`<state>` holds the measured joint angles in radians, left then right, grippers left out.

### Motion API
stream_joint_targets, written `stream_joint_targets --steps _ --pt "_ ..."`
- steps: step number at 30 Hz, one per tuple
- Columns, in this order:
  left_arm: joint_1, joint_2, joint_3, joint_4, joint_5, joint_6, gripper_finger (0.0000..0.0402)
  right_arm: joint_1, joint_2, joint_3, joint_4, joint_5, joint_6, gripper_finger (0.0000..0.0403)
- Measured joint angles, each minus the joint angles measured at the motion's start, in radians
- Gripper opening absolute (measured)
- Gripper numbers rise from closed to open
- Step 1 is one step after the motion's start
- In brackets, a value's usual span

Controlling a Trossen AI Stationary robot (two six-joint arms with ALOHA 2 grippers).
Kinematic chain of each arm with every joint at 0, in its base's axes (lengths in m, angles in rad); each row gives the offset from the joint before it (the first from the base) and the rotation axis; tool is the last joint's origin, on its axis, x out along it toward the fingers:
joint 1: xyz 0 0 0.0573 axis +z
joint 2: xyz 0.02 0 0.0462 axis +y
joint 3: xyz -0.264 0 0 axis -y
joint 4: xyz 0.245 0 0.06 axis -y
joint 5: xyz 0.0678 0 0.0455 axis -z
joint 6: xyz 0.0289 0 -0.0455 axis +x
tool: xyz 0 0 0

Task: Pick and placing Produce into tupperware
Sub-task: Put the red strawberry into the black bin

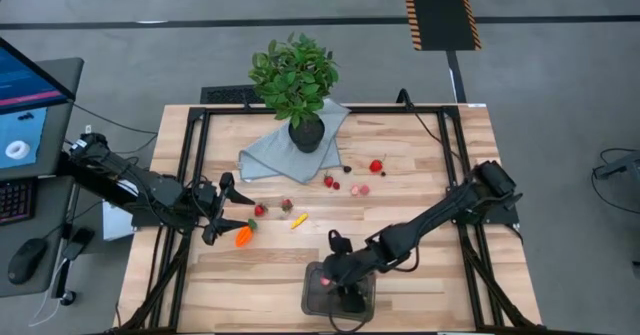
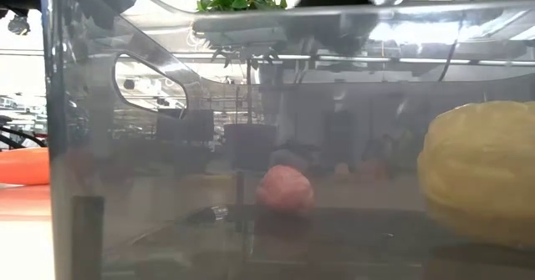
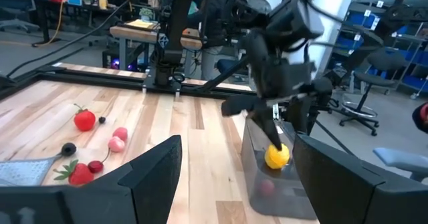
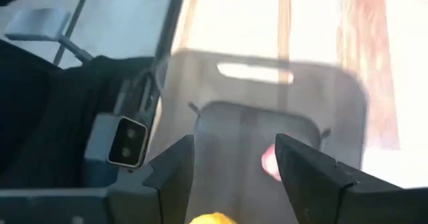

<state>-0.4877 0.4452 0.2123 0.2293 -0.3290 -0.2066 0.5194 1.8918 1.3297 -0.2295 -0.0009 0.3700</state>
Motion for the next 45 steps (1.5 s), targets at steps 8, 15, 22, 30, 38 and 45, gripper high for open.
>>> stream_joint_targets --steps 8,15,22,30,38,45 --pt "0.0 0.0 0.0 -0.007 0.0 -0.025 0.0272 -0.005 -0.111 0.001 0.009 0.005 -0.125 0.0197" --pt "0.0 0.0 0.0 -0.007 -0.01 -0.025 0.0272 -0.007 -0.234 0.001 -0.031 0.039 -0.225 0.0183" --pt "0.0 0.0 0.0 -0.012 -0.01 -0.025 0.0272 -0.018 -0.355 -0.034 -0.104 0.166 -0.275 0.018" --pt "0.0 0.0 0.0 -0.015 -0.011 -0.024 0.0272 -0.054 -0.5 -0.134 -0.127 0.19 -0.283 0.0177" --pt "0.0 0.0 0.0 -0.016 -0.012 -0.024 0.0272 -0.121 -0.683 -0.317 -0.089 0.261 -0.263 0.0166" --pt "0.0 0.0 0.0 -0.029 -0.018 -0.024 0.0272 -0.186 -0.848 -0.508 0.005 0.289 -0.212 0.0166"
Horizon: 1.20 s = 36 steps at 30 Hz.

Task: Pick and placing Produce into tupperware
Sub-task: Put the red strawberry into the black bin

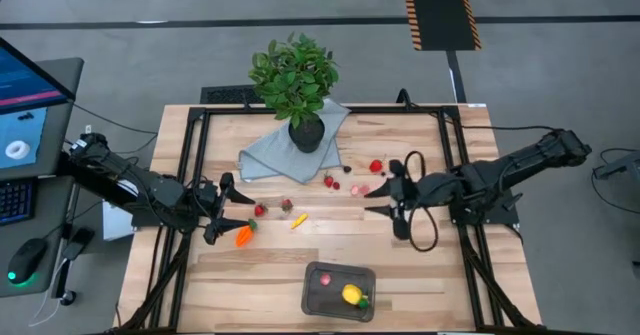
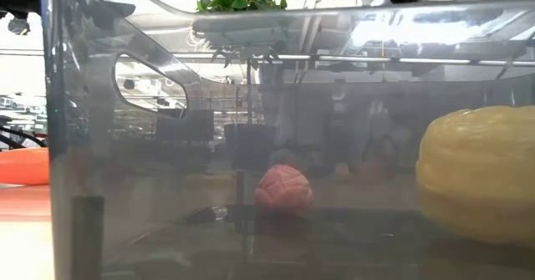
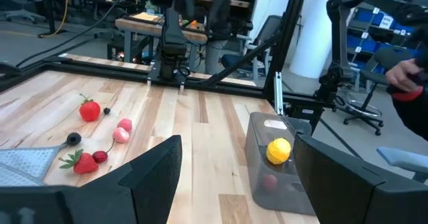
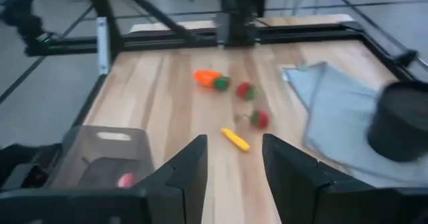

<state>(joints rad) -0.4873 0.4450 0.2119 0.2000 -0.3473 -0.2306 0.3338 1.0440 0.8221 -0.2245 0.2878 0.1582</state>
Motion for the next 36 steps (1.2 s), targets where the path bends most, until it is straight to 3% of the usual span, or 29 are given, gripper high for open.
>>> stream_joint_targets --steps 10,24,27,33,36 --pt "0.0 0.0 0.0 -0.004 -0.006 0.0 0.0272 -0.072 -0.153 -0.215 0.062 0.116 0.087 0.0169" --pt "0.0 0.0 0.0 -0.031 -0.013 -0.002 0.0272 -0.152 -0.174 -0.476 0.285 0.134 0.22 0.0179" --pt "-0.001 0.0 0.0 -0.064 -0.08 -0.031 0.0272 -0.15 -0.175 -0.528 0.381 0.133 0.221 0.0181" --pt "0.0 0.0 0.0 -0.207 -0.315 -0.167 0.0272 -0.15 -0.174 -0.614 0.514 0.133 0.23 0.0179" --pt "0.0 0.007 0.0 -0.279 -0.37 -0.252 0.0272 -0.15 -0.174 -0.641 0.555 0.133 0.236 0.0178"
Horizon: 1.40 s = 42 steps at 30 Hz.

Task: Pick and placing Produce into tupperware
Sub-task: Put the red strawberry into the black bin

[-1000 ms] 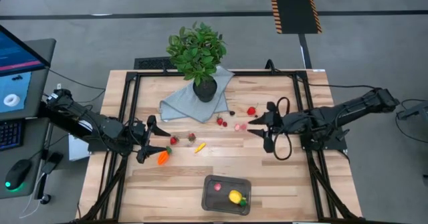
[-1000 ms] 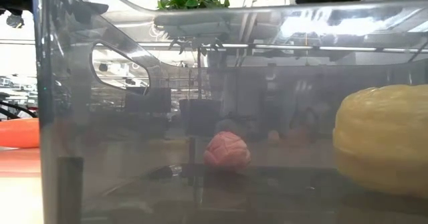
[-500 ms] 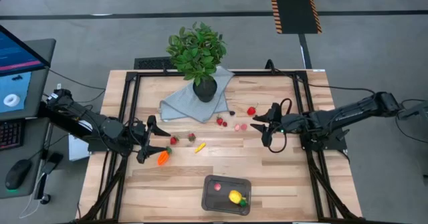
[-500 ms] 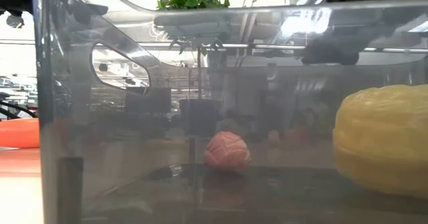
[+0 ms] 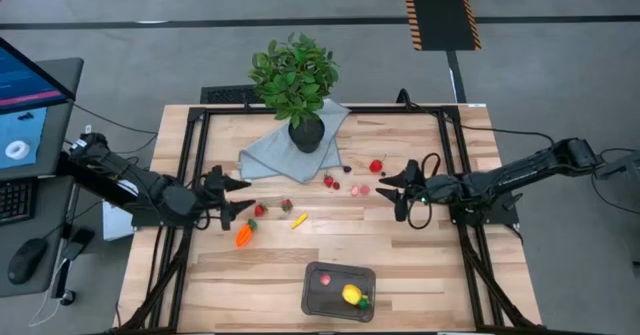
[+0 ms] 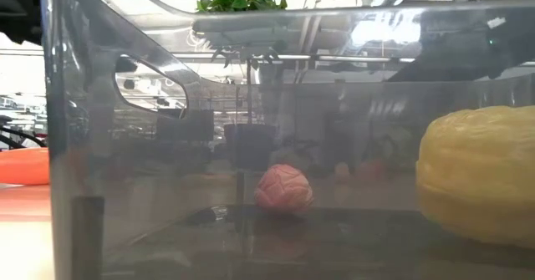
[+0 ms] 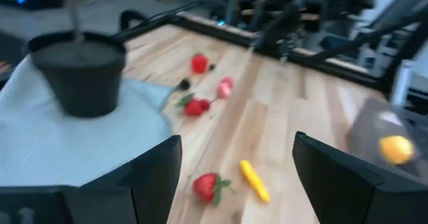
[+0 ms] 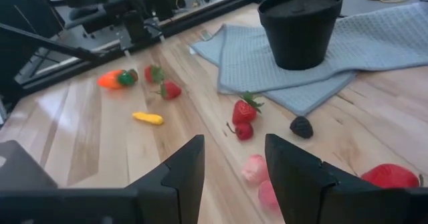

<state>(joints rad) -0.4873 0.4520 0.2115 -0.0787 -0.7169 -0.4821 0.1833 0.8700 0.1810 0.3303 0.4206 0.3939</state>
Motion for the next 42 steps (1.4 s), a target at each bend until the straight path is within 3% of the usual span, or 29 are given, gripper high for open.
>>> stream_joint_targets --steps 7,21,30,42 --pt "0.022 0.093 0.0 -0.045 -0.047 -0.143 0.0272 0.0 0.0 -0.016 0.018 -0.001 0.0 0.0182" --pt "0.265 0.357 0.006 0.095 0.223 -0.218 0.0272 0.0 0.022 -0.017 0.015 -0.004 0.0 0.0183" --pt "0.229 0.626 0.019 0.383 0.244 -0.272 0.0267 0.0 0.099 -0.017 0.016 -0.002 0.018 0.0184" --pt "0.145 0.972 0.237 0.295 0.133 -0.442 0.0237 0.0 0.119 -0.017 0.024 -0.001 0.044 0.0176"
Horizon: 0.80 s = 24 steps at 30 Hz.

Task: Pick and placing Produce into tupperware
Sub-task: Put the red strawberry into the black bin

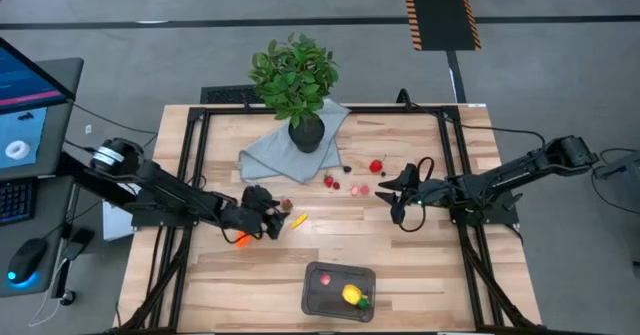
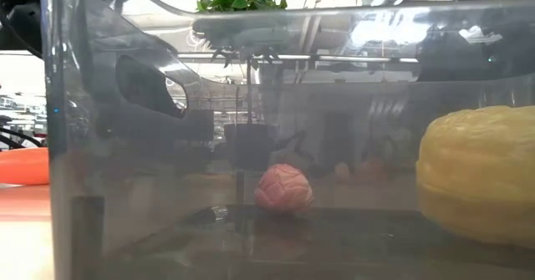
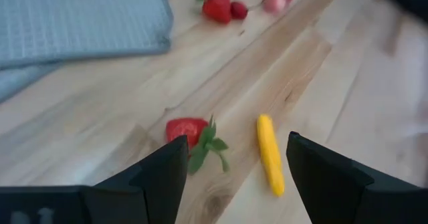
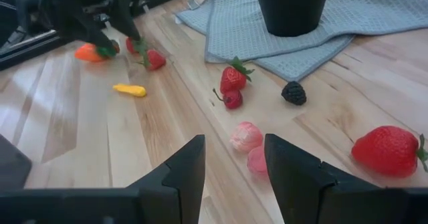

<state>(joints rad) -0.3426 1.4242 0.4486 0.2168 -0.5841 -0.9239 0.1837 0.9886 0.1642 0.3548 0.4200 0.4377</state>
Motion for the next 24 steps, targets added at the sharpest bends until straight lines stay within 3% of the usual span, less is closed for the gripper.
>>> stream_joint_targets --steps 5,9,18,24 --pt "-0.024 0.077 0.094 -0.172 -0.072 -0.102 0.0223 0.0 0.0 0.0 -0.002 0.0 0.0 0.0178" --pt "-0.053 0.117 0.145 -0.175 -0.122 -0.115 0.0217 0.0 0.0 0.0 -0.004 -0.001 0.0 0.0177" --pt "-0.071 0.248 0.241 -0.304 -0.132 -0.215 0.0216 0.0 0.0 0.0 -0.004 -0.002 -0.001 0.0175" --pt "-0.071 0.266 0.268 -0.408 -0.155 -0.272 0.0216 0.0 0.0 0.0 -0.002 -0.003 0.0 0.0171"
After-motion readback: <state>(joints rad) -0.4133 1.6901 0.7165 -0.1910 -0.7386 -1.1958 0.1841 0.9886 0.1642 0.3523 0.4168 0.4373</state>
